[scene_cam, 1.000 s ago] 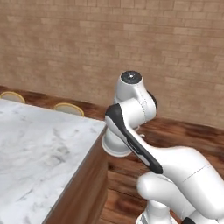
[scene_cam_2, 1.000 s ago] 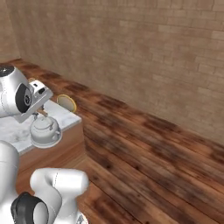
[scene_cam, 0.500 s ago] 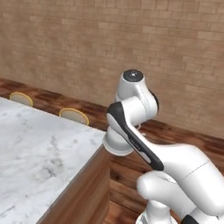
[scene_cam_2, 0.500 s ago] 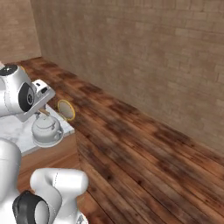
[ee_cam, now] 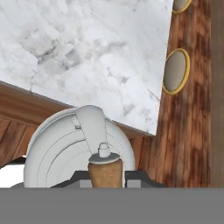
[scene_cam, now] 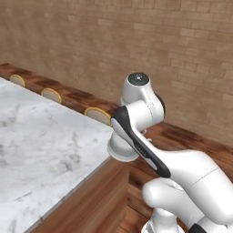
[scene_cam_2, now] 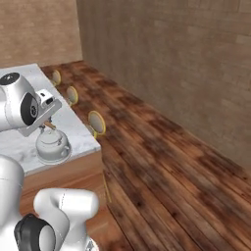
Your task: The kettle is done boiling. Turn off the stove, then wait for 300 timesteps before moving the kettle to the dining table.
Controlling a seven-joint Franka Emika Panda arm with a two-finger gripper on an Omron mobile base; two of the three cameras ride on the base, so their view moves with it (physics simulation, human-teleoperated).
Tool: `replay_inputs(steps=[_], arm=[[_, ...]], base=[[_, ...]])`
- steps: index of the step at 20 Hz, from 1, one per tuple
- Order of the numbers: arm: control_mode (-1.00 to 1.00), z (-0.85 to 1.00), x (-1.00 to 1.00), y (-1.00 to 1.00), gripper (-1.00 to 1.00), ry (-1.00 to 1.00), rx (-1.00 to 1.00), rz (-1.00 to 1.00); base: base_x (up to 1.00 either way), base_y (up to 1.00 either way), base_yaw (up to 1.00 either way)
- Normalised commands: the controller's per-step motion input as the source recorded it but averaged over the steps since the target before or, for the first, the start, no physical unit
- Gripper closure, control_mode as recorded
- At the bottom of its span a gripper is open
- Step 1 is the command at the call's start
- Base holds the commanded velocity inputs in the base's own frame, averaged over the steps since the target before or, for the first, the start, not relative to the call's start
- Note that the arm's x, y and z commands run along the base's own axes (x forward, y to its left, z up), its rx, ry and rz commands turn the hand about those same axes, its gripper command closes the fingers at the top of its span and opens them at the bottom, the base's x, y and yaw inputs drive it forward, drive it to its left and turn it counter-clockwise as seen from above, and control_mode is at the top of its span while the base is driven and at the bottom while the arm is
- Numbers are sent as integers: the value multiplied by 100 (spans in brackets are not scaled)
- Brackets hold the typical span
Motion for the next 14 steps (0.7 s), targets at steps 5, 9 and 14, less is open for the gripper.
replay_inputs(steps=[5, 9, 14], arm=[[100, 0, 0, 0, 100, 0, 0, 0], [100, 0, 0, 0, 100, 0, 0, 0], [100, 0, 0, 0, 100, 0, 0, 0]], base=[[20, -37, 33], [24, -46, 31], [25, -42, 31]])
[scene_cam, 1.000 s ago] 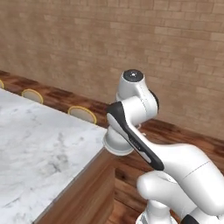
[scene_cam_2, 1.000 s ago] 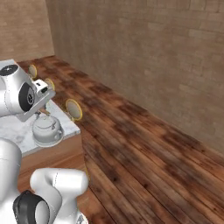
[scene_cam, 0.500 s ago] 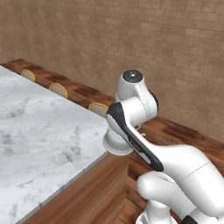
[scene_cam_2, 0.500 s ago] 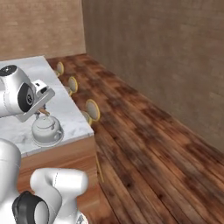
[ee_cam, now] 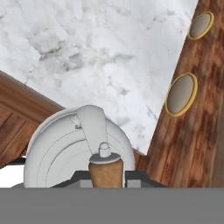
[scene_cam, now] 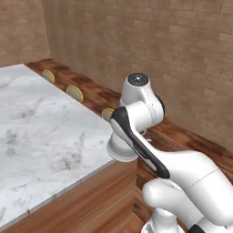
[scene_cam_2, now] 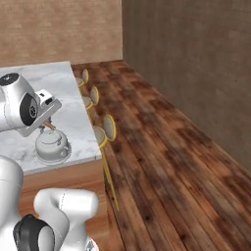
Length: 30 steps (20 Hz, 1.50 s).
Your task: The kettle is done boiling. Turn off the stove, then wait for 300 timesteps before moving the kettle to the dining table.
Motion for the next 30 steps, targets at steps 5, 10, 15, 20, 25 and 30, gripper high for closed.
replay_inputs(steps=[5, 10, 15, 20, 25, 30], arm=[[100, 0, 0, 0, 100, 0, 0, 0], [100, 0, 0, 0, 100, 0, 0, 0], [100, 0, 0, 0, 100, 0, 0, 0], [100, 0, 0, 0, 100, 0, 0, 0], [100, 0, 0, 0, 100, 0, 0, 0], [100, 0, 0, 0, 100, 0, 0, 0]], base=[[39, -36, 33], [45, -32, 35], [45, -32, 36], [47, -32, 36], [50, -31, 36], [48, -30, 36]])
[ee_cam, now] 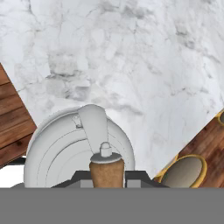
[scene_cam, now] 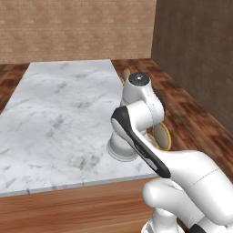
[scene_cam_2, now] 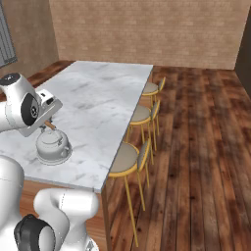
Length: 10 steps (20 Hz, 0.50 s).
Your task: The kettle is done boiling. Turn off the stove, then wait for 300 timesteps before moving the kettle to the dining table.
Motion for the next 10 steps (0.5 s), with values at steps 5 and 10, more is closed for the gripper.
replay_inputs(steps=[5, 10], arm=[[100, 0, 0, 0, 100, 0, 0, 0], [100, 0, 0, 0, 100, 0, 0, 0]], base=[[45, -28, 35], [39, -28, 31]])
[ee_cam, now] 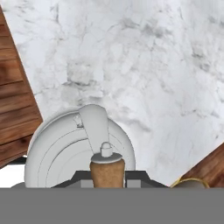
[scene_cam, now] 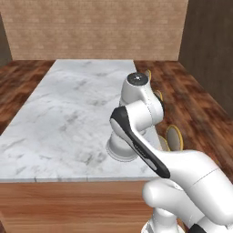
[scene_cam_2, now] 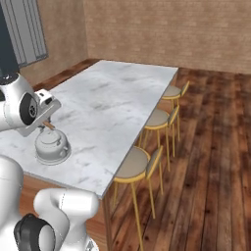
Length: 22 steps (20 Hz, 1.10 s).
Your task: The kettle is done boiling. Turn off the stove, then wait for 300 timesteps before moving the kettle to the dining table.
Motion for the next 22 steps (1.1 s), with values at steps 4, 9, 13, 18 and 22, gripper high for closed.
replay_inputs(steps=[4, 9, 13, 18, 22], arm=[[100, 0, 0, 0, 100, 0, 0, 0], [100, 0, 0, 0, 100, 0, 0, 0], [-100, -1, 20, -9, 100, 0, 0, 3], [-100, -2, 43, -21, 100, 0, 0, 4], [-100, -4, 45, -22, 100, 0, 1, 4]], base=[[32, -24, 18], [22, -14, 2], [18, -5, 2], [0, 0, 0], [0, 0, 0]])
